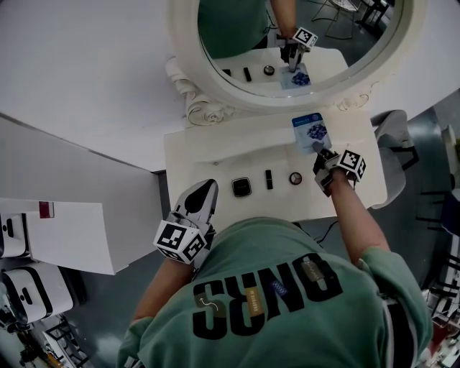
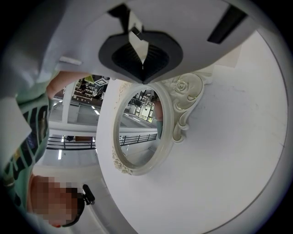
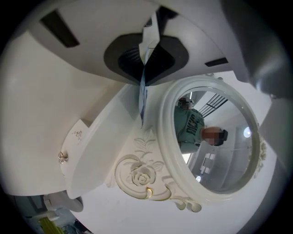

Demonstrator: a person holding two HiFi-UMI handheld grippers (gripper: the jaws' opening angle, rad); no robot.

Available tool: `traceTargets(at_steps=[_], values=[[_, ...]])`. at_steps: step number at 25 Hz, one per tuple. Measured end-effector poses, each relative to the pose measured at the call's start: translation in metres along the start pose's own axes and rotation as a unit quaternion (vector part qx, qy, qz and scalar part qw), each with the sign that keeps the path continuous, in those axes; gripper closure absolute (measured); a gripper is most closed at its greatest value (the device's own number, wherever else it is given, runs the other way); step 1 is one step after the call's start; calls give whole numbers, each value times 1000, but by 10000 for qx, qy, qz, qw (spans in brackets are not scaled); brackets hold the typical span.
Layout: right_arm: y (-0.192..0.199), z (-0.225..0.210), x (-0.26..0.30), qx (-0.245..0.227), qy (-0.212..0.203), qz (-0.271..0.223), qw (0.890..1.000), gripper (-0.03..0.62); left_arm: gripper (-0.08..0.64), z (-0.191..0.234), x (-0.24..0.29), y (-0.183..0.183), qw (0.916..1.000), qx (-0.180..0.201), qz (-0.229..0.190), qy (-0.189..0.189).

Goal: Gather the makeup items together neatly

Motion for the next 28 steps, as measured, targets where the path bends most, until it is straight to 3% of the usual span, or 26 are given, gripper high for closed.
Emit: traceTargets(at_steps=[7, 13, 17, 28], values=[[-23, 53, -47, 45, -1232, -581, 9907, 596, 551, -5, 3, -6, 9991, 52, -123, 391], [-42, 83, -90, -152, -1657, -902, 9819, 597, 551, -22, 10, -4, 9962, 68, -168, 846], [-40, 66, -121, -211, -1525, -957, 9834, 597, 551, -40, 14, 4, 9941, 35, -124, 1081], [-16, -56, -151, -158, -235, -378, 9989, 597, 551, -84, 24, 37, 9945, -19, 140, 1039]])
Point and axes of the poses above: the fingertips, and each gripper's own axes: x forward along the fingers, z to its left, y out of its underside, the point moved 10 cm from there along -x, backward along the fingers, and after that the axes turned 15 degrees about -z, right-handed, at the moved point
